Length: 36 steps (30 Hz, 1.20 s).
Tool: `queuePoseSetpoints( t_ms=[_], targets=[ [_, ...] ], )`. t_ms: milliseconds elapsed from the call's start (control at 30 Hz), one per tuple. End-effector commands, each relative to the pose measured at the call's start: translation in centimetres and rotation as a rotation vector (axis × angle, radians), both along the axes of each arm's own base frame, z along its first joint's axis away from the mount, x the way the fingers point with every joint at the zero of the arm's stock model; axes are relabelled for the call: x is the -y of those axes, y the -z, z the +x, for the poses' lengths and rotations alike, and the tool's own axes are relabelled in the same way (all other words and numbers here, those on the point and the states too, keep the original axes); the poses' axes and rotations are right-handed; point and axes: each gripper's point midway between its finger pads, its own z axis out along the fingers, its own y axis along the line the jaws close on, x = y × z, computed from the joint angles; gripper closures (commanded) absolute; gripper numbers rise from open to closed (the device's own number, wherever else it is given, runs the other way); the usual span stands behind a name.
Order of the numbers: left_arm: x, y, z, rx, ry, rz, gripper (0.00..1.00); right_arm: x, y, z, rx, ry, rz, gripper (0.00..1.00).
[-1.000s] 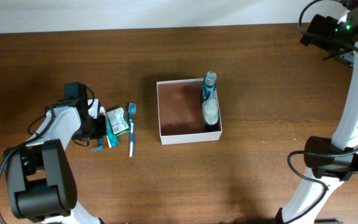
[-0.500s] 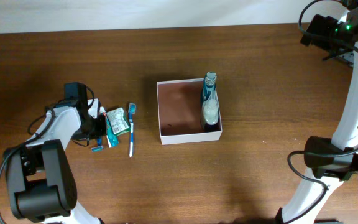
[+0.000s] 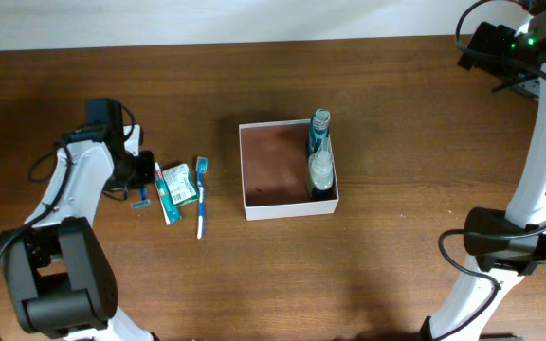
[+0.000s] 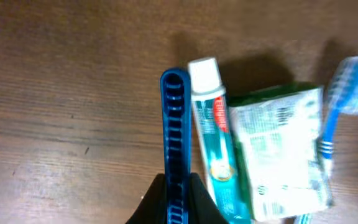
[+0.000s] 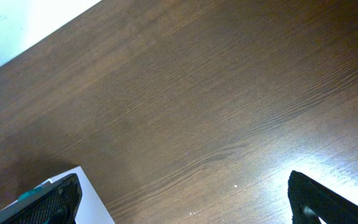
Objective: Pack container
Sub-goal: 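Lift the blue razor and carry it right into the pink box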
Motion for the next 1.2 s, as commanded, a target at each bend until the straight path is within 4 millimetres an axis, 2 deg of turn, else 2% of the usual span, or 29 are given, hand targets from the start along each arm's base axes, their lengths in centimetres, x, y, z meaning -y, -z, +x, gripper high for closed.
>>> queuePoseSetpoints(
  t_ms=[0, 33, 67, 267, 367, 467, 533, 633, 867, 1033, 1167],
  targets=[
    [2.4, -3.1, 1.4, 0.071, -0.001, -0.033, 0.99, 0.2, -0.6, -0.5, 0.007, -0.001, -0.013, 0.01],
    [3.2, -3.6, 1.7, 0.081, 0.018, -0.037, 0.99, 0.2, -0.6, -0.5, 0.007, -0.001, -0.013, 0.02],
    [5.1, -5.1, 2.5, 0.109, 0.068, -0.037, 0.99, 0.2, -0.6, -0.5, 0.007, -0.001, -0.013, 0.02],
    [13.0, -11.5, 5.4, 0.272, 0.253, -0.054, 0.99, 0.2, -0.6, -0.5, 0.008, -0.001, -0.013, 0.02],
    [16.7, -14.6, 6.3, 0.361, 0.294, -0.064, 0.99, 0.2, -0.6, -0.5, 0.007, -0.001, -0.013, 0.01],
    [19.2, -16.4, 6.3, 0.404, 0.286, -0.083, 0.99, 0.2, -0.6, -0.5, 0.007, -0.001, -0.013, 0.01],
    [20.6, -16.4, 5.8, 0.397, 0.242, -0.12, 0.99, 0.2, -0.6, -0.5, 0.007, -0.001, -0.013, 0.02],
    [22.1, -15.5, 5.0, 0.355, 0.189, -0.152, 0.99, 0.2, -0.6, -0.5, 0.008, -0.001, -0.013, 0.02],
    [25.5, -12.7, 3.6, 0.274, 0.229, -0.162, 0.99, 0.2, -0.6, -0.5, 0.007, -0.001, -0.013, 0.02],
    [26.5, -10.9, 2.5, 0.21, 0.253, -0.142, 0.99, 0.2, -0.6, -0.5, 0.008, -0.001, -0.013, 0.02],
    [26.5, -9.5, 2.4, 0.168, 0.204, -0.141, 0.99, 0.2, -0.6, -0.5, 0.008, -0.001, -0.013, 0.02]
  ],
)
